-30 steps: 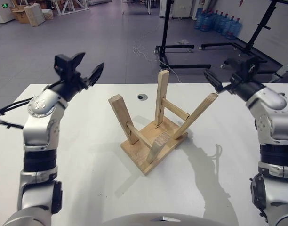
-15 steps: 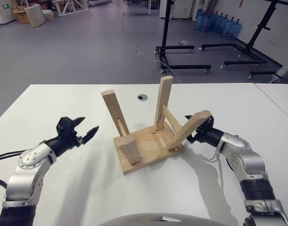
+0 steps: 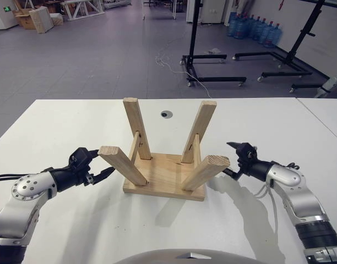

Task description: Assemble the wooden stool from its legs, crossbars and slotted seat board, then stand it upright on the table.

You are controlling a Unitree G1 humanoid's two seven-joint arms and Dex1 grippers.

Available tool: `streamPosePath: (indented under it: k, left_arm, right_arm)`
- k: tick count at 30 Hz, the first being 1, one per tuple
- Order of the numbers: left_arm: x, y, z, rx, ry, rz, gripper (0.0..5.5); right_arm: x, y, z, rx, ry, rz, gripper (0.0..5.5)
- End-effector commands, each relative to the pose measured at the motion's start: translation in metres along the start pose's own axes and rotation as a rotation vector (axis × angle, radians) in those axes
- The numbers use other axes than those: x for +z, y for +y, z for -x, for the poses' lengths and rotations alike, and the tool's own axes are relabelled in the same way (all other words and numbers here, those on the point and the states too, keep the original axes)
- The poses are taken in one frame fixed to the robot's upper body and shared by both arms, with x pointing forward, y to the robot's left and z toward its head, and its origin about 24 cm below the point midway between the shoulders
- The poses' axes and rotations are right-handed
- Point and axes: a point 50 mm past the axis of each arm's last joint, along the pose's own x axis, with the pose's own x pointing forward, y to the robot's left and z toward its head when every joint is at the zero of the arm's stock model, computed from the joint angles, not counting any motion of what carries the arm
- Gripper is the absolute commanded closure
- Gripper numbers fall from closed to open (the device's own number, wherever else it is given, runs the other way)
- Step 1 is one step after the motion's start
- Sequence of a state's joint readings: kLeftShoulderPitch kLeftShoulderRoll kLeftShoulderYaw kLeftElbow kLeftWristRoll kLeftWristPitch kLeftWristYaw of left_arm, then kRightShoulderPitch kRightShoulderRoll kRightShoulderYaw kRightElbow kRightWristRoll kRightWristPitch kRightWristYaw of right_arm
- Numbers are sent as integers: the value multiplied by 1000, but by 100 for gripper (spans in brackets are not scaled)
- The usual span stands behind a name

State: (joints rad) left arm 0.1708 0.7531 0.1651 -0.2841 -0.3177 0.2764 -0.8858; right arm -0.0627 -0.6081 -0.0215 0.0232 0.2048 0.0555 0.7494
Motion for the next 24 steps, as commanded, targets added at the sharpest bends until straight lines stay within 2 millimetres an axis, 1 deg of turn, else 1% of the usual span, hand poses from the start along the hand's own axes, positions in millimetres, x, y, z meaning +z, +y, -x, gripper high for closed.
streamPosePath:
  k: [1,4,6,9,12,16,20,24]
  left_arm:
    - [-4,-8,13,-119,58,-59,186]
    - [-5,-14,19,-190,91,-80,186]
    - [-4,-19,18,-230,93,-89,186]
    - [2,-24,4,-234,26,-84,186]
    - [8,-32,-11,-228,-19,-91,186]
    - [10,-48,-20,-272,-58,-70,186]
    - [11,-51,-24,-276,-89,-48,186]
    - [2,-54,-25,-296,-51,-47,186]
  right_arm:
    - [11,18,4,206,-29,56,56]
    - [20,39,12,428,-14,75,56]
    - [27,43,12,515,-13,81,56]
    - [33,42,7,555,-28,66,56]
    - [30,38,4,594,-19,18,56]
    - [20,36,-2,648,18,-23,56]
    - [15,42,-5,672,9,-65,56]
    - [13,46,-5,705,0,-90,105]
